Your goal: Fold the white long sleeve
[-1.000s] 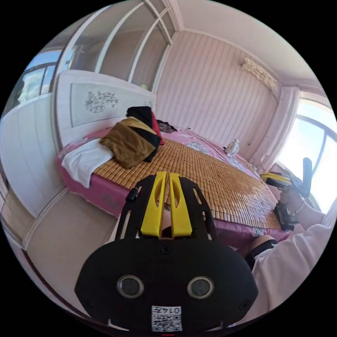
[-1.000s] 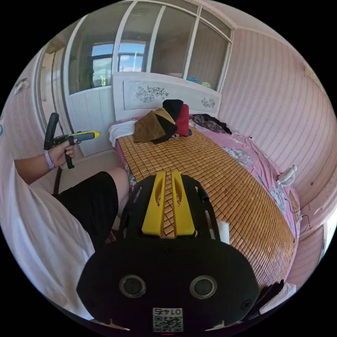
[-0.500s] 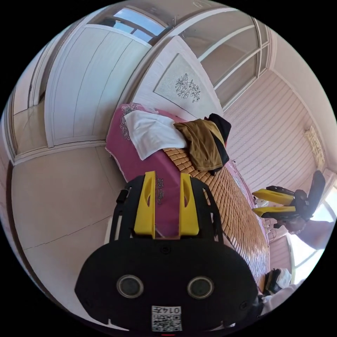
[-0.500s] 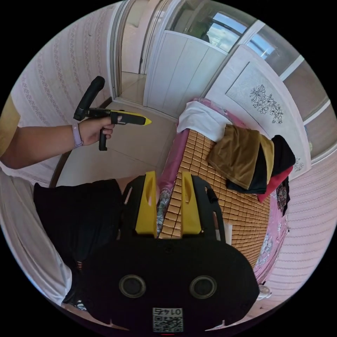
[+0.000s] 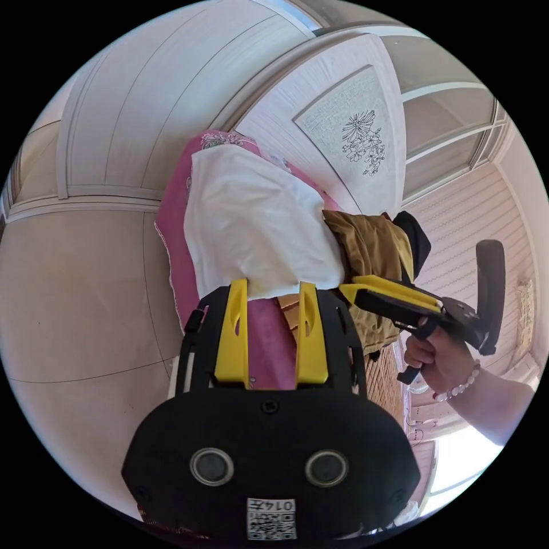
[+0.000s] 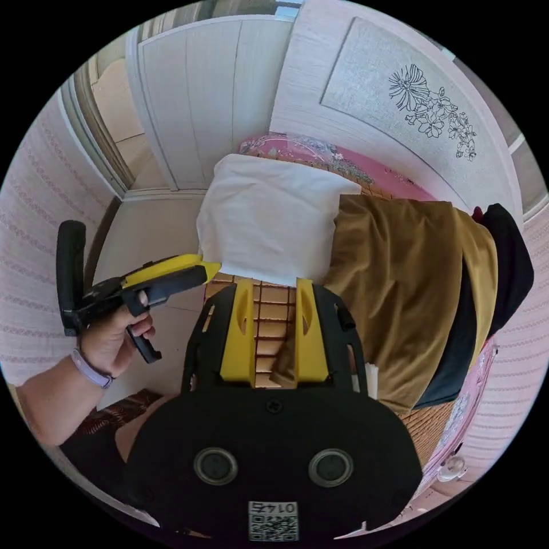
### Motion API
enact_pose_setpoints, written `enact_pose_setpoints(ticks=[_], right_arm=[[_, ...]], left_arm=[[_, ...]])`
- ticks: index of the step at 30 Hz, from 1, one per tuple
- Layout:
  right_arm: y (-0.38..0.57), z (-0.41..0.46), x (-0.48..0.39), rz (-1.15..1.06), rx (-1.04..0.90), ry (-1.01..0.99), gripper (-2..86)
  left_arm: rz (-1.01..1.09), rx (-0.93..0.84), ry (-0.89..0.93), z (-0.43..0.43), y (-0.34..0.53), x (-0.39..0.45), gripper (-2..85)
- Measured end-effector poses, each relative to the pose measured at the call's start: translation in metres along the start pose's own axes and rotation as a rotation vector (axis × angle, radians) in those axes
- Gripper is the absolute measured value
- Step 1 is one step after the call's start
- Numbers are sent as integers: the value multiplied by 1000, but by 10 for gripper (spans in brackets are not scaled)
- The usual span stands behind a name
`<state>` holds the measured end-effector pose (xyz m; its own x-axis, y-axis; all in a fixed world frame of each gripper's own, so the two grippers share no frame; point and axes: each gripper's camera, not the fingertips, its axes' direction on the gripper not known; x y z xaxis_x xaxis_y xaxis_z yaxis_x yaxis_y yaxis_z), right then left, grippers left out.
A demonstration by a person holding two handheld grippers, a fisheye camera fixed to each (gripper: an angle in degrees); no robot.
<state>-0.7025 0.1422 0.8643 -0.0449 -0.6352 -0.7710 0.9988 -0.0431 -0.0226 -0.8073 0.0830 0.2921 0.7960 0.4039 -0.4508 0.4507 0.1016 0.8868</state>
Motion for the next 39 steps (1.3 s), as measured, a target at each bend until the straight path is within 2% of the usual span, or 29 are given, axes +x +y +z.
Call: enact_pose_setpoints(ticks=[3, 4, 6, 8, 10, 16, 20, 24, 26, 28, 33, 35, 36, 38, 39], right_arm=[[-11, 34, 25, 159, -67, -61, 73], [-7, 33, 35, 272, 6, -74, 50], [1, 34, 44, 349, 35, -110, 27], [7, 31, 50, 286, 20, -157, 12], [19, 10, 68, 254, 41, -326, 4], [72, -74, 100, 364, 254, -686, -2], [104, -136, 110, 353, 367, -706, -3], [180, -223, 140, 376, 555, -710, -3], [230, -266, 153, 377, 643, -665, -2], [306, -322, 161, 361, 719, -495, 0], [465, -384, 173, 535, 727, -228, 9], [525, -385, 181, 688, 662, -151, 18], [565, -376, 185, 800, 591, -93, 30], [622, -358, 183, 948, 487, -21, 53], [653, -344, 176, 1018, 422, 21, 66]], left_arm=[[22, -17, -15, 10, -8, 3, 101], [36, -13, -14, 11, -8, 4, 91], [60, -1, -18, 8, -7, 8, 72], [130, -4, -99, -1, -6, 22, 49], [183, 26, -138, -17, -5, 33, 43], [251, 93, 51, -101, 9, 53, 39], [385, 146, 176, -159, 28, 106, 38], [581, 160, 329, -188, 52, 174, 38], [707, 151, 455, -199, 75, 222, 38], [791, 133, 545, -203, 99, 258, 39], [937, -36, 752, -187, 184, 343, 41], [954, -168, 828, -162, 233, 366, 45], [946, -218, 831, -154, 243, 369, 47], [931, -436, 808, -118, 279, 372, 52], [933, -469, 783, -111, 287, 371, 52]])
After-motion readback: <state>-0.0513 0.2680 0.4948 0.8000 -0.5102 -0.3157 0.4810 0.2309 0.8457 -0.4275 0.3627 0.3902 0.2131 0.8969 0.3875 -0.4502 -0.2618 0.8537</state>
